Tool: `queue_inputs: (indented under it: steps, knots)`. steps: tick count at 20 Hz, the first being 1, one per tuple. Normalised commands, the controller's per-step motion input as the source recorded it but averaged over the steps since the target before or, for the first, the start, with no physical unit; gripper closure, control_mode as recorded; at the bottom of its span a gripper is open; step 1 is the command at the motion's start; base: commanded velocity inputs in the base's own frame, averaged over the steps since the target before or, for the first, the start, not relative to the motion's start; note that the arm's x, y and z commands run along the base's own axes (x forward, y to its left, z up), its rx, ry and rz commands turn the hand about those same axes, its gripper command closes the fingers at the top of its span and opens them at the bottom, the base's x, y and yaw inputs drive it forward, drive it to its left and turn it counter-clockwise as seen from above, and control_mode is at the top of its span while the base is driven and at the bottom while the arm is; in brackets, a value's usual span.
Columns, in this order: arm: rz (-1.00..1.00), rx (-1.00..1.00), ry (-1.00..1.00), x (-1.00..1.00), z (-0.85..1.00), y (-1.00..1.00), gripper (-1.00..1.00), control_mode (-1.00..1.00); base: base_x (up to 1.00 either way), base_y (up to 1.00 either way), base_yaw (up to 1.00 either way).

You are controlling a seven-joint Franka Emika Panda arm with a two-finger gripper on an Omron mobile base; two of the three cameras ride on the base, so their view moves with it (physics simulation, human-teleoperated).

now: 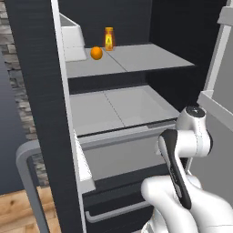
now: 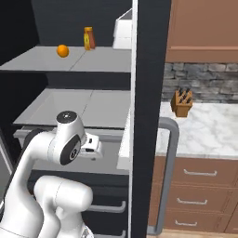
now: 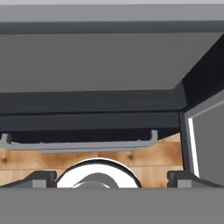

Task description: Pick the tangerine and orange from the fridge and place them on the plate next to the blender to make a fruit smoothie.

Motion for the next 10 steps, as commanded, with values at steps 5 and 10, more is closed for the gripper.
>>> queue_inputs:
  steps: [5,10]
  knots:
    - [0.00,0.00,0.00,0.00,0.00,0.00,-1.00,1.00,0.61,0.44,0.14]
    - [0.00,0.00,0.00,0.00,0.00,0.00,-1.00,1.00,0.68,0.62,0.00]
